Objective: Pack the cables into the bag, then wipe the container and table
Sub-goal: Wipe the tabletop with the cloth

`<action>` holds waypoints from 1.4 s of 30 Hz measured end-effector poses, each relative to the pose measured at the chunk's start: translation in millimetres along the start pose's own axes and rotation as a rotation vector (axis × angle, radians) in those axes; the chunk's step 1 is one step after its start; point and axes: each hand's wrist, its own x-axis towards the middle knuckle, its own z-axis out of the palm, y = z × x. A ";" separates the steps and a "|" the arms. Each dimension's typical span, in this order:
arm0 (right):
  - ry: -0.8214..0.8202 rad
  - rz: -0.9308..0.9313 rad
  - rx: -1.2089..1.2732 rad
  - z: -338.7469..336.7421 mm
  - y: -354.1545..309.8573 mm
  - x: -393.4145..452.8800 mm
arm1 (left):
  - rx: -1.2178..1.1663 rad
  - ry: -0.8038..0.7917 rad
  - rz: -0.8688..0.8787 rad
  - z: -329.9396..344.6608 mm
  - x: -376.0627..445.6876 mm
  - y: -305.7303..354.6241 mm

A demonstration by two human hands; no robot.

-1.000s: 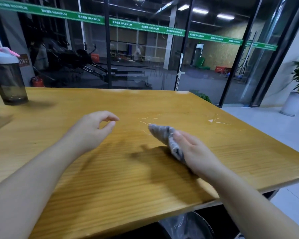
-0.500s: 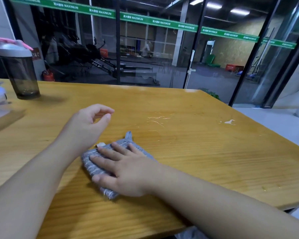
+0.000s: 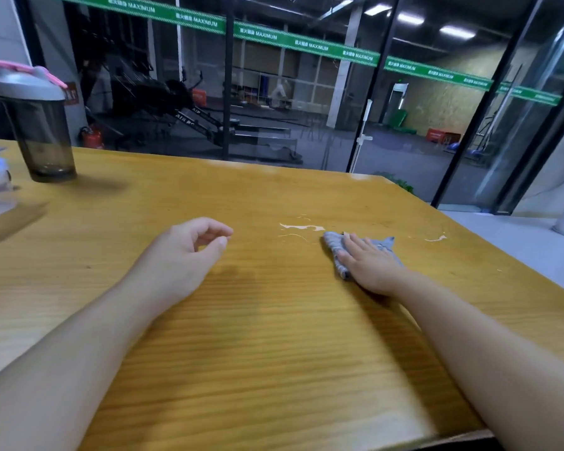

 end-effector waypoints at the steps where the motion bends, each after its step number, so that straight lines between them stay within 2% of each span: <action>1: 0.006 0.018 0.016 -0.6 2.2 6.2 | 0.003 -0.006 -0.005 0.6 -0.3 -0.4; 9: 0.133 0.234 0.193 -19.4 -2.6 51.5 | 0.002 -0.026 -0.020 1.0 -1.3 4.5; 14: 0.188 0.337 0.421 -24.3 -8.8 90.8 | 0.057 -0.058 -0.004 6.1 4.1 0.6; 17: 0.133 0.253 0.485 -28.5 -22.4 102.9 | 0.100 -0.062 0.026 8.8 10.9 -1.0; 22: 0.039 0.093 0.449 -26.0 -54.4 104.7 | 0.141 -0.060 0.063 8.8 14.7 -2.0; 25: -0.002 -0.062 0.356 -22.1 -63.6 98.9 | 0.148 -0.050 0.062 6.8 15.0 -2.0; 33: -0.186 -0.472 0.360 -9.4 -68.7 52.7 | 0.139 -0.030 0.033 3.8 14.5 -3.6; 36: -0.228 -0.606 0.253 -3.4 -69.0 24.4 | 0.101 -0.015 0.017 0.3 12.1 -5.0; 39: -0.172 -0.627 0.065 1.3 -59.2 0.8 | 0.074 0.000 -0.005 -3.1 8.9 -5.0; 42: -0.112 -0.492 -0.013 -2.1 -42.4 1.4 | 0.065 -0.002 -0.033 -5.4 6.8 -4.4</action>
